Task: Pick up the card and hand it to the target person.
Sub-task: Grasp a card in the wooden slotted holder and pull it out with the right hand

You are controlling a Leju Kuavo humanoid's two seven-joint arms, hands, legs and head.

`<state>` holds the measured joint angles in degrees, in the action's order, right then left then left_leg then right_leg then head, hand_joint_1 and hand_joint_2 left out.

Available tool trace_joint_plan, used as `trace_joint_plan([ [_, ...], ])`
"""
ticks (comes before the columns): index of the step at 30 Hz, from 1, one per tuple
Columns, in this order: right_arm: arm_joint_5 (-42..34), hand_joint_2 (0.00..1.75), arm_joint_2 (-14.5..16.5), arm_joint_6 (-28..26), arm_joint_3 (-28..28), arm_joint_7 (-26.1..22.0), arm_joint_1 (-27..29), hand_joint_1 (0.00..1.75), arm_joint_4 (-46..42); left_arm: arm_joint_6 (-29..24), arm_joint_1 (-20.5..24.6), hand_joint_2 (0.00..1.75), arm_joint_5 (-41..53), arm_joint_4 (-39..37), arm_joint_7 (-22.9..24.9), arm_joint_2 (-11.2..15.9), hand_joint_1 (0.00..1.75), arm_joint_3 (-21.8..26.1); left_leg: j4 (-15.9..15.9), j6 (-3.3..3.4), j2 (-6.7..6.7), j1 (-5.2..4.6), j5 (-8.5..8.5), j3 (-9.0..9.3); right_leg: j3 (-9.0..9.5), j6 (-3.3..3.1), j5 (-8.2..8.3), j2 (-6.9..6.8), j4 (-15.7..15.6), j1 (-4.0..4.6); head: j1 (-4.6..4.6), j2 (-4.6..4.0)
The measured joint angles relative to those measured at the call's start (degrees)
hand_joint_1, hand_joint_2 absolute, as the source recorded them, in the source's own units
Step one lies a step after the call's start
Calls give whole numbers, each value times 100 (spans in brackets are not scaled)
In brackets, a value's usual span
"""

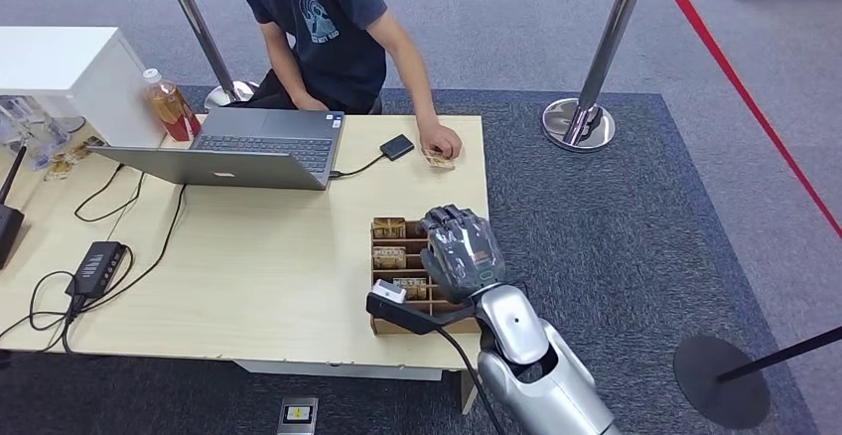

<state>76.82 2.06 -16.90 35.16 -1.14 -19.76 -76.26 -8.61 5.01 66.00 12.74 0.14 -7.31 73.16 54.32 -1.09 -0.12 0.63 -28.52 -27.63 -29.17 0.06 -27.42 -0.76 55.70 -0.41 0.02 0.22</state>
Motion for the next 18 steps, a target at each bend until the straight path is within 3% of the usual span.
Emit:
trace_joint_plan([
  [18,-260,175,147,23,53,4,-242,93,882,-42,-8,0,-71,0,19,-12,0,129,0,0,0,0,1,0,-1,-1,1,0,0,0,0,0],
])
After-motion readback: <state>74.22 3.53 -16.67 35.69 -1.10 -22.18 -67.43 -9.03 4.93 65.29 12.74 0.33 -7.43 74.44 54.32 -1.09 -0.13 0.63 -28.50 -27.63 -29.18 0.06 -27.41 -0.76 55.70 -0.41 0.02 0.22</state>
